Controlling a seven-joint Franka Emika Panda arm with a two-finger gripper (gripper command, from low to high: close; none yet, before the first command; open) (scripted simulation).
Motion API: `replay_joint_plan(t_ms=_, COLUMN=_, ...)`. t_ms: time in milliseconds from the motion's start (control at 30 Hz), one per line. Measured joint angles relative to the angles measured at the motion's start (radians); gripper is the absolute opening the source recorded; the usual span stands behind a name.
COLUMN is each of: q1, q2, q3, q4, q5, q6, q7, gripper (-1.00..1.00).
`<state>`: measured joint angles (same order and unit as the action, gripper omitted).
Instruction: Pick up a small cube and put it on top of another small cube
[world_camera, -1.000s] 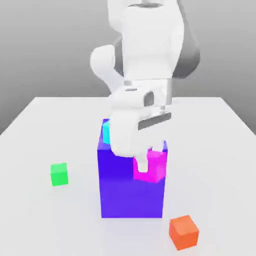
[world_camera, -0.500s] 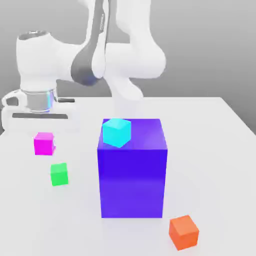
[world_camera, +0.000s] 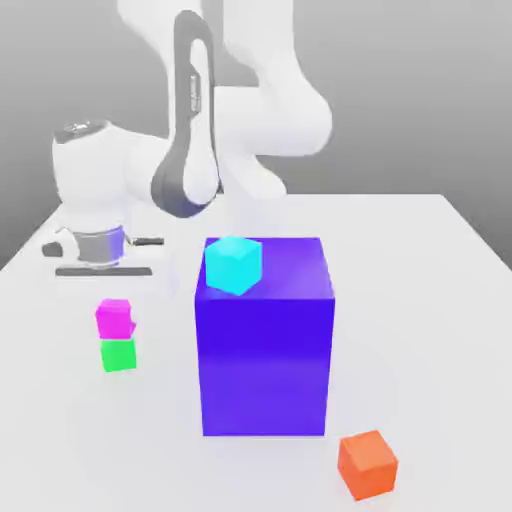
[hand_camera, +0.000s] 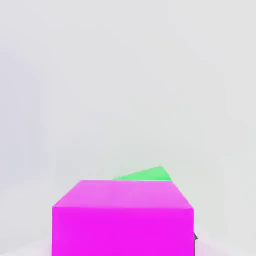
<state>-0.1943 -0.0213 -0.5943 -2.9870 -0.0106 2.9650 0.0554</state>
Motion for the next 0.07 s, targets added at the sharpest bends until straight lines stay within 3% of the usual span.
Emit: replay_joint_plan(t_ms=67, q1=0.002, q2=0.0, q3=0.0, q4=0.0, q5=0.0, q6=0.0, q7=0.0, gripper=1.0)
